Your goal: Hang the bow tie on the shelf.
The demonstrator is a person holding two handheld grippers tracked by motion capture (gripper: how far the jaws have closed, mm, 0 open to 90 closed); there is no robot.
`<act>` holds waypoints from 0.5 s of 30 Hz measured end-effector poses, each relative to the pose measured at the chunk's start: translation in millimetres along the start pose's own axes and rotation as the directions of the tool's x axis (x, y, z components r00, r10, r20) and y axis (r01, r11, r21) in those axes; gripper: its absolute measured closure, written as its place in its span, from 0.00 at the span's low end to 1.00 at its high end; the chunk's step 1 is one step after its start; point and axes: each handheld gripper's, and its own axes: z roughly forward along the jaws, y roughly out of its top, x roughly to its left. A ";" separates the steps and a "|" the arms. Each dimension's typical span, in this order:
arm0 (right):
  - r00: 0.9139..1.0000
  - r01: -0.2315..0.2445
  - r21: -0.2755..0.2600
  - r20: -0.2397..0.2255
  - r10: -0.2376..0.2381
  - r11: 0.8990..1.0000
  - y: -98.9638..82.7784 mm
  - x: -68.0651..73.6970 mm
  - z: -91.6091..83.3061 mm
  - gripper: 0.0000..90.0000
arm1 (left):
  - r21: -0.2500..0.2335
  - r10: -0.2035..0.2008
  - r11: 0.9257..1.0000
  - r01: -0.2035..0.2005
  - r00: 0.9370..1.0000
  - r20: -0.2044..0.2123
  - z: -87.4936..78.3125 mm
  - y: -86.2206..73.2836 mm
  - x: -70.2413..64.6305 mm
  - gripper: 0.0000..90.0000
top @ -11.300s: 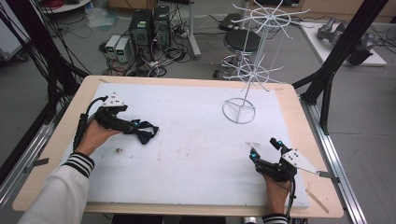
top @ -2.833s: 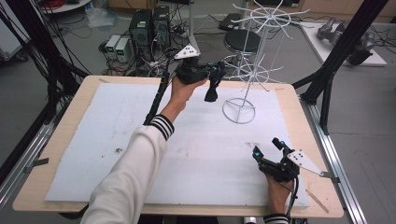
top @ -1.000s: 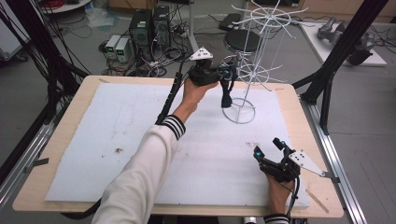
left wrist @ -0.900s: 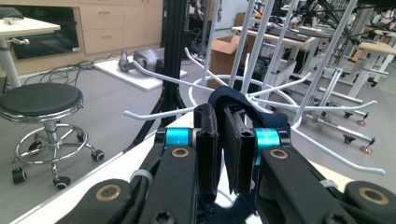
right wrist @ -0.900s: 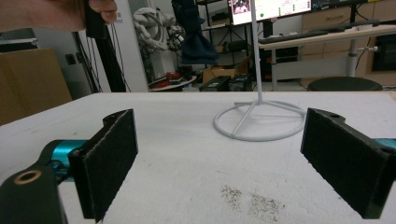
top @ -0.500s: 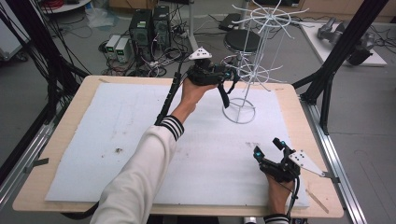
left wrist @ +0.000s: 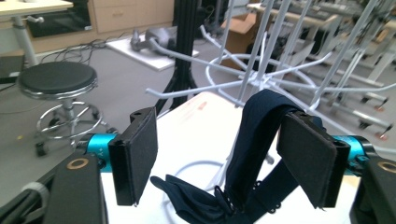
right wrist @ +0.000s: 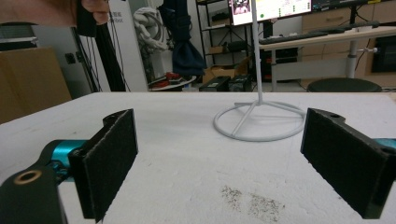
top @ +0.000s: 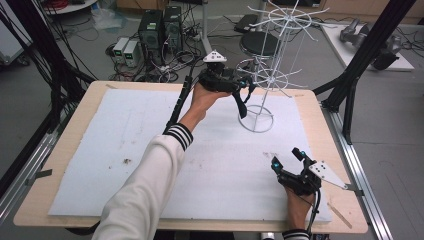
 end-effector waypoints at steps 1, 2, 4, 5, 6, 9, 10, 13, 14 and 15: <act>1.000 0.003 -0.002 -0.001 -0.003 1.000 0.0 -0.3 0.1 0.11 | 0.007 0.002 1.000 -0.002 1.000 0.001 -0.4 0.4 0.4 0.31; 1.000 -0.001 0.000 -0.001 0.001 1.000 0.0 0.0 -0.1 0.11 | 0.013 0.005 1.000 -0.005 1.000 0.000 -1.2 1.0 0.8 0.31; 1.000 0.001 0.000 0.000 -0.001 1.000 0.0 0.0 0.1 0.11 | 0.019 0.008 1.000 -0.008 1.000 -0.001 -2.2 2.4 1.0 0.31; 1.000 0.003 -0.001 -0.001 -0.003 1.000 0.0 0.0 0.2 0.11 | 0.025 0.007 1.000 -0.007 1.000 0.000 -2.8 3.1 1.3 0.30; 1.000 0.005 -0.001 -0.001 -0.005 1.000 0.0 -0.1 0.2 0.11 | 0.028 0.003 1.000 -0.003 1.000 0.001 -3.2 3.5 1.3 0.29; 1.000 0.001 0.000 -0.001 -0.001 1.000 -0.1 0.3 0.1 0.11 | 0.039 -0.001 0.999 0.001 1.000 -0.003 -3.9 4.5 1.7 0.27; 1.000 0.005 -0.002 0.000 -0.005 1.000 0.0 0.0 0.3 0.11 | 0.045 -0.005 0.999 0.005 1.000 0.002 -3.9 4.7 1.9 0.27; 1.000 0.003 0.000 0.000 -0.003 1.000 0.0 0.3 0.1 0.11 | 0.060 -0.019 0.998 0.019 1.000 -0.005 -3.1 5.5 1.6 0.25; 1.000 0.003 0.000 0.000 -0.003 1.000 -0.1 0.3 0.2 0.11 | 0.067 -0.025 0.997 0.025 1.000 -0.008 -2.9 5.7 1.4 0.25; 1.000 0.003 0.000 0.000 -0.003 1.000 -0.1 0.3 0.2 0.11 | 0.067 -0.025 0.997 0.025 1.000 -0.008 -2.9 5.7 1.4 0.25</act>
